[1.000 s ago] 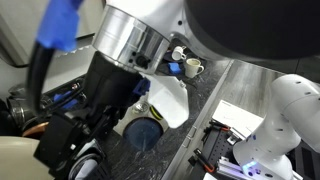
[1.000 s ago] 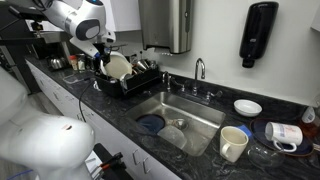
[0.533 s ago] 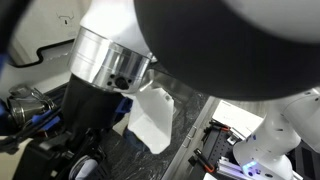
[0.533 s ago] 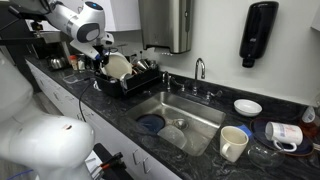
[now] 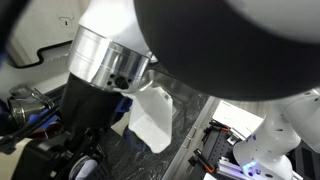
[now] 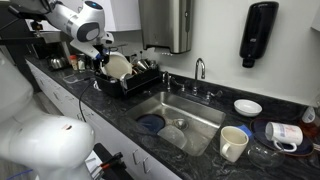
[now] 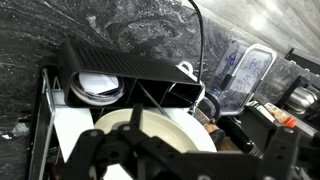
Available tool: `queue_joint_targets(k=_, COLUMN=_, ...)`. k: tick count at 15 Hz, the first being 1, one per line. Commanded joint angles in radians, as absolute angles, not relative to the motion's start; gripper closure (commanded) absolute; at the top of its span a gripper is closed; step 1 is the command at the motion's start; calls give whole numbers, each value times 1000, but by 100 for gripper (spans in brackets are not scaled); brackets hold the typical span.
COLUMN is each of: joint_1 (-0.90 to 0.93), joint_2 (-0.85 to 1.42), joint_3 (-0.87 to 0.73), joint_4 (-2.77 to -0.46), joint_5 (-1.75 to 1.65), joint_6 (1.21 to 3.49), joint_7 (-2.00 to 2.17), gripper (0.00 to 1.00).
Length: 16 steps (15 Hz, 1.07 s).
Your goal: Remove the beige plate from the dish rack and place it in the sink
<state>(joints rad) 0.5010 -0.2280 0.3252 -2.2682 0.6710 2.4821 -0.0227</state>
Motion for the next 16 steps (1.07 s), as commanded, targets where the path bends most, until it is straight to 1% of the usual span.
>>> queue_joint_targets(k=1, joint_1=482, joint_2=-163, joint_3=354, joint_4=-2206, joint_5=616, joint_6=2489, joint_7=-64, gripper=0)
queue_joint_targets(k=6, joint_1=495, joint_2=-87, joint_3=380, joint_4=-2121, joint_5=568, joint_6=2505, joint_7=-99, gripper=0)
queue_joint_targets(k=13, joint_1=501, joint_2=8, joint_3=419, joint_4=-2049, joint_5=572, joint_6=2628, joint_7=-239, gripper=0)
queue_joint_targets(k=16, joint_1=489, joint_2=61, joint_3=422, joint_4=-2002, joint_5=562, joint_6=2591, joint_7=-236, gripper=0)
